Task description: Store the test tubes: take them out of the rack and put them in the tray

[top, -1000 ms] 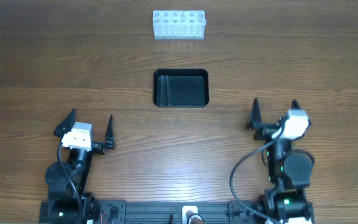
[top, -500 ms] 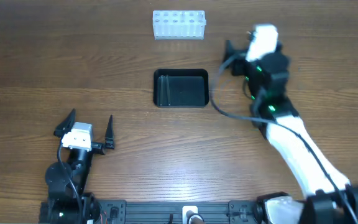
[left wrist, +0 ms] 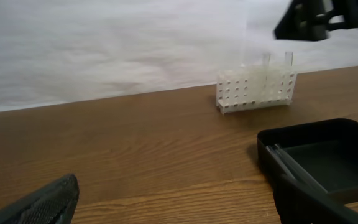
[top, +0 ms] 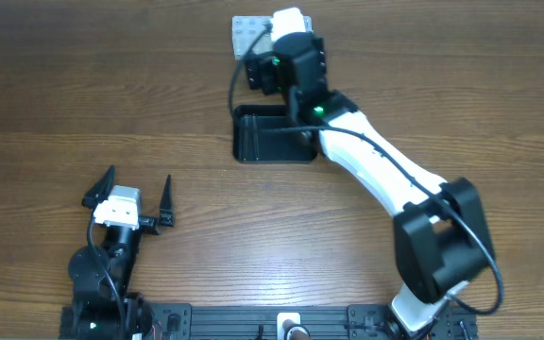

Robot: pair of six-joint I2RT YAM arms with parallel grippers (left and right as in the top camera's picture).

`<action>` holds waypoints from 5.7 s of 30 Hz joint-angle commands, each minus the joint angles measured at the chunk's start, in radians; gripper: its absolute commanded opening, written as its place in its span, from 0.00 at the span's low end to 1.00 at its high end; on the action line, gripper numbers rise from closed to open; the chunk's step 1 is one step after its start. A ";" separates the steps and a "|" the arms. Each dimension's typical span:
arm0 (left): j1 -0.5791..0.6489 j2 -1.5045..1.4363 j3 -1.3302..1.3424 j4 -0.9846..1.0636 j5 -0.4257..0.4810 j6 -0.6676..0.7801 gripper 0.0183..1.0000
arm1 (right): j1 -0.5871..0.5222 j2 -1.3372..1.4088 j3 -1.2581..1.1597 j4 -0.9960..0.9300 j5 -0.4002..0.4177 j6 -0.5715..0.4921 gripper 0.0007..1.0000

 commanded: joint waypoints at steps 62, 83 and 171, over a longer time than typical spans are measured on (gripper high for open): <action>0.004 -0.006 -0.006 0.000 0.009 0.008 1.00 | -0.045 0.483 0.507 -0.083 0.172 0.159 0.81; 0.005 -0.006 -0.006 0.000 0.009 0.007 1.00 | -0.048 0.483 0.507 -0.108 0.203 0.159 0.54; 0.005 -0.006 -0.006 0.000 0.009 0.007 1.00 | -0.029 0.488 0.544 -0.054 0.209 0.078 0.14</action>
